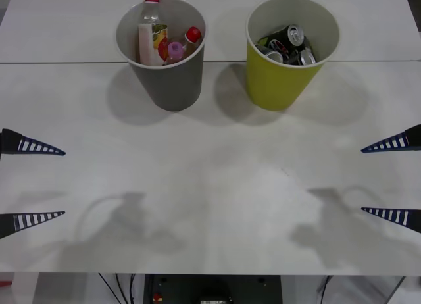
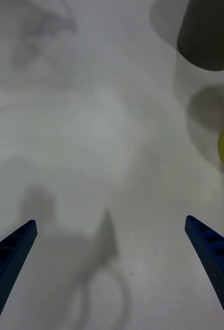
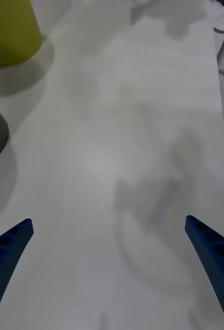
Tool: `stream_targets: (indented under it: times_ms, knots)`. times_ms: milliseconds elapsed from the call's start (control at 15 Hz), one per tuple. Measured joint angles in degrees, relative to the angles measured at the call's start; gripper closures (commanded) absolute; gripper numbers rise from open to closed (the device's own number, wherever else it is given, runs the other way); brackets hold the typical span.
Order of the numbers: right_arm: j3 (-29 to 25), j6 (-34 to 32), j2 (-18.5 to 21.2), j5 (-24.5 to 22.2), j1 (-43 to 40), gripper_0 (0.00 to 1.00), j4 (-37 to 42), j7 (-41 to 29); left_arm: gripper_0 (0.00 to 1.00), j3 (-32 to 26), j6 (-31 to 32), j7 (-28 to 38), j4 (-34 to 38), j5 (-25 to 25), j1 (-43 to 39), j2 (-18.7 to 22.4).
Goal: Put the can into the green bin and the plastic bottle into the gray bin
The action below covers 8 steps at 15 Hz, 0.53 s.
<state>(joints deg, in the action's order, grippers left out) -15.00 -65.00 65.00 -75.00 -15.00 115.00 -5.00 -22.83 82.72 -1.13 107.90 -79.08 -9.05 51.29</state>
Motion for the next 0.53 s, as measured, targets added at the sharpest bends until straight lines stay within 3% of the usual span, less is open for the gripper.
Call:
stream_targets:
  times_ms: [533]
  knots:
    - [0.0, 0.0, 0.0, 0.0, 0.0, 0.0, 0.01, 0.0, 0.0, -0.99, -0.01, -0.45, 0.66, -0.36, -2.82, 1.34]
